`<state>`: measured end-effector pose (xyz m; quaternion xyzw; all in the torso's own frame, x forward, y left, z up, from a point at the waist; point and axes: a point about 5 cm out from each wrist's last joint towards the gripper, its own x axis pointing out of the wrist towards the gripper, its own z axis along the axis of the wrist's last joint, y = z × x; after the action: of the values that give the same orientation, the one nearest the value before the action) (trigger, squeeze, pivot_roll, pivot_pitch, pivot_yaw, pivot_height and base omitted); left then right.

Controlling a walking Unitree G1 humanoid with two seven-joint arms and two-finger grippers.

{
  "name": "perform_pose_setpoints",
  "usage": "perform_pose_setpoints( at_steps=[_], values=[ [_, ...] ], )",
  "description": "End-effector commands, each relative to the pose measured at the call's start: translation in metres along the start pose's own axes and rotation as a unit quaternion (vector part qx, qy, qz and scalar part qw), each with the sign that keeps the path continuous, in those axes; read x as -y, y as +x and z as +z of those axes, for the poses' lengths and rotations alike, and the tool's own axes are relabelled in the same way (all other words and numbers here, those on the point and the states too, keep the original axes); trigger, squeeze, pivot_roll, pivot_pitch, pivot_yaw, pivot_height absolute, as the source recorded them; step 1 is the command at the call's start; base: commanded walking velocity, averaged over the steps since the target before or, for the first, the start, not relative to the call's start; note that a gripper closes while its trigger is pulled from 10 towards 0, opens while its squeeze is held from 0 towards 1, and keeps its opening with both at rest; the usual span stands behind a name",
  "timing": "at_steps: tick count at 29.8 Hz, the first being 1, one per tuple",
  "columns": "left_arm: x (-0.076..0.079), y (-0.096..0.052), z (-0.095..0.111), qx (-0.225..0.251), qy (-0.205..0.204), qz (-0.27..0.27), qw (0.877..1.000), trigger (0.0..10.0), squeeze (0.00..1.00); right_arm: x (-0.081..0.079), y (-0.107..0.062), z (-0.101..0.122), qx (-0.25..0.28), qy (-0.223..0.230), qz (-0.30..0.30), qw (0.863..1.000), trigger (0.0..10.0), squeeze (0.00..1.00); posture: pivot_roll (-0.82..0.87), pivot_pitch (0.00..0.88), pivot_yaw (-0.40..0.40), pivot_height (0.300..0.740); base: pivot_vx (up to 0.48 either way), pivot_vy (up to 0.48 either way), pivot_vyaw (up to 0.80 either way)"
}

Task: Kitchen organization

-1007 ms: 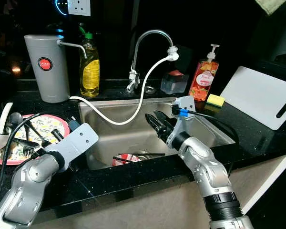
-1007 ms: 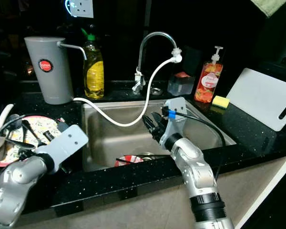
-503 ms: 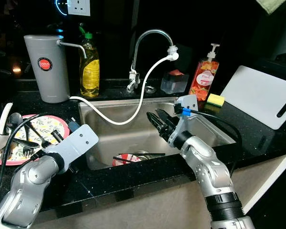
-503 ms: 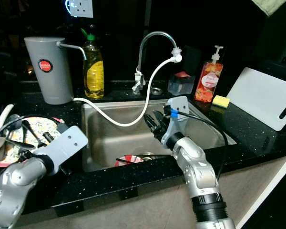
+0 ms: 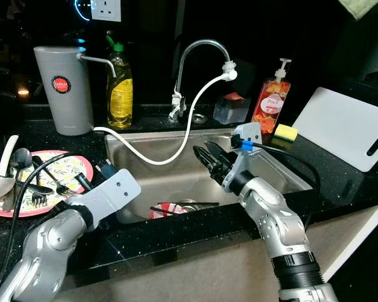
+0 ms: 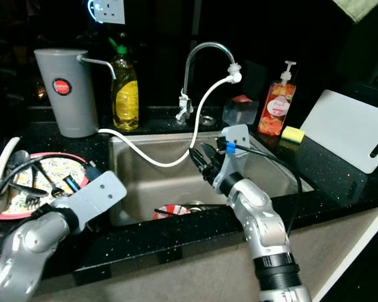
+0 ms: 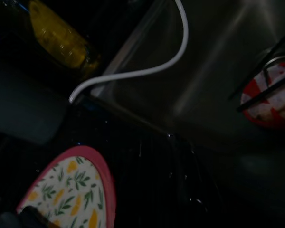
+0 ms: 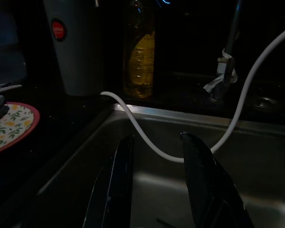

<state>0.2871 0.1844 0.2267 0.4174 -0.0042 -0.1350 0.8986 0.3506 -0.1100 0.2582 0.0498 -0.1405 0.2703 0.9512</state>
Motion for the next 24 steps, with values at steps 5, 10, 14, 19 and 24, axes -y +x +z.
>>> perform_pose_setpoints(
  at_steps=[5, 10, 14, 19, 24],
  values=[
    [0.006, 0.003, -0.004, -0.012, -0.024, -0.018, 0.999, 10.0, 0.0, 0.006, -0.006, 0.004, 0.005, -0.003, -0.014, 1.0, 10.0, 0.0, 0.06, 0.031, -0.098, 0.74, 0.0, 0.0, 0.0],
    [-0.016, 0.01, -0.006, -0.042, -0.132, -0.003, 0.99, 10.0, 0.0, 0.005, -0.004, 0.004, 0.007, -0.001, -0.012, 1.0, 10.0, 0.0, 0.06, 0.029, -0.102, 0.74, 0.0, 0.0, 0.0],
    [-0.033, 0.011, 0.007, -0.012, -0.222, -0.01, 0.975, 10.0, 0.0, 0.006, -0.003, 0.005, 0.007, -0.002, -0.012, 1.0, 10.0, 0.0, 0.06, 0.029, -0.108, 0.74, 0.0, 0.0, 0.0],
    [-0.052, 0.011, 0.023, 0.079, -0.327, 0.013, 0.942, 10.0, 0.0, 0.006, -0.003, 0.005, 0.007, -0.003, -0.012, 1.0, 10.0, 0.0, 0.06, 0.029, -0.1, 0.74, 0.0, 0.0, 0.0],
    [-0.047, 0.008, 0.019, 0.055, -0.155, 0.007, 0.986, 10.0, 0.0, 0.005, -0.005, 0.002, 0.006, 0.002, -0.013, 1.0, 10.0, 0.0, 0.08, 0.039, -0.106, 0.74, 0.0, 0.0, 0.0]
  ],
)
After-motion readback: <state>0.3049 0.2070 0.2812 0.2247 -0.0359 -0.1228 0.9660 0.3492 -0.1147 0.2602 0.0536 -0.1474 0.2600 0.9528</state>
